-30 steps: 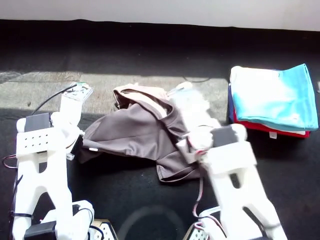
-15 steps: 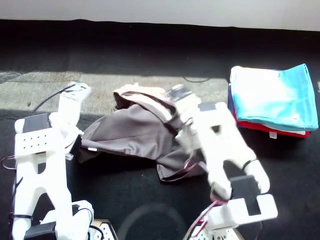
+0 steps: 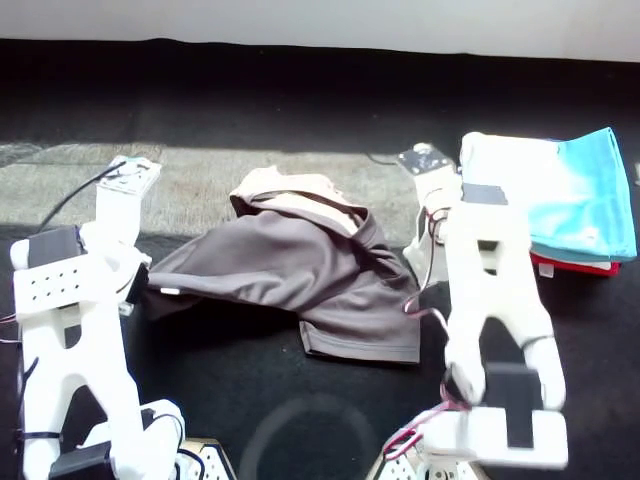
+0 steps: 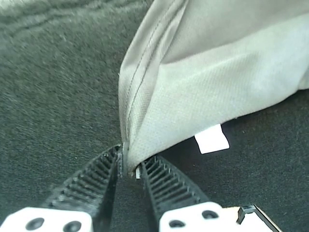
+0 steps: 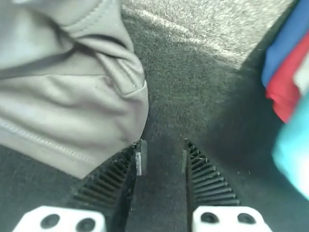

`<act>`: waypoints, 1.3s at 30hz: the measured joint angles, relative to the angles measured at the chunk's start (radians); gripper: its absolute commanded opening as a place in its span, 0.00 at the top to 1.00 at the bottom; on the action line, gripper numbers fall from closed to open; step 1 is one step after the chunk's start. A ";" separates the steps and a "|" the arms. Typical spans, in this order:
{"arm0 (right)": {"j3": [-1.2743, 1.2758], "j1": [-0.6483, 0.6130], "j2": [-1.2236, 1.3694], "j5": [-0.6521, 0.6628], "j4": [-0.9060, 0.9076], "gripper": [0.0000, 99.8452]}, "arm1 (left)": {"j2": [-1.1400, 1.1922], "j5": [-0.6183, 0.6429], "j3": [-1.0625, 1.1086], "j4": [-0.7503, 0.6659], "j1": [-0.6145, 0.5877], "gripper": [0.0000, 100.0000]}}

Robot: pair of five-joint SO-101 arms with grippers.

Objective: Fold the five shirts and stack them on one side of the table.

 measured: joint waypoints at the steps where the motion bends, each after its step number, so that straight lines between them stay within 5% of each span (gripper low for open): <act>1: 0.028 0.000 -0.049 0.000 0.015 0.88 | 0.000 0.000 0.009 0.000 0.000 0.99; 10: 0.476 -0.164 -0.379 0.000 -0.072 0.72 | 0.000 0.000 0.083 -0.084 0.000 0.99; 22: 0.680 -0.262 -0.397 0.000 -0.238 0.72 | 0.000 0.000 0.084 -0.084 0.000 0.99; 33: 0.655 -0.236 -0.172 0.000 -0.405 0.83 | 0.000 0.000 0.084 -0.084 0.000 0.99; 39: 0.635 -0.226 -0.144 0.000 -0.413 0.99 | 0.000 0.000 0.084 -0.084 0.000 0.99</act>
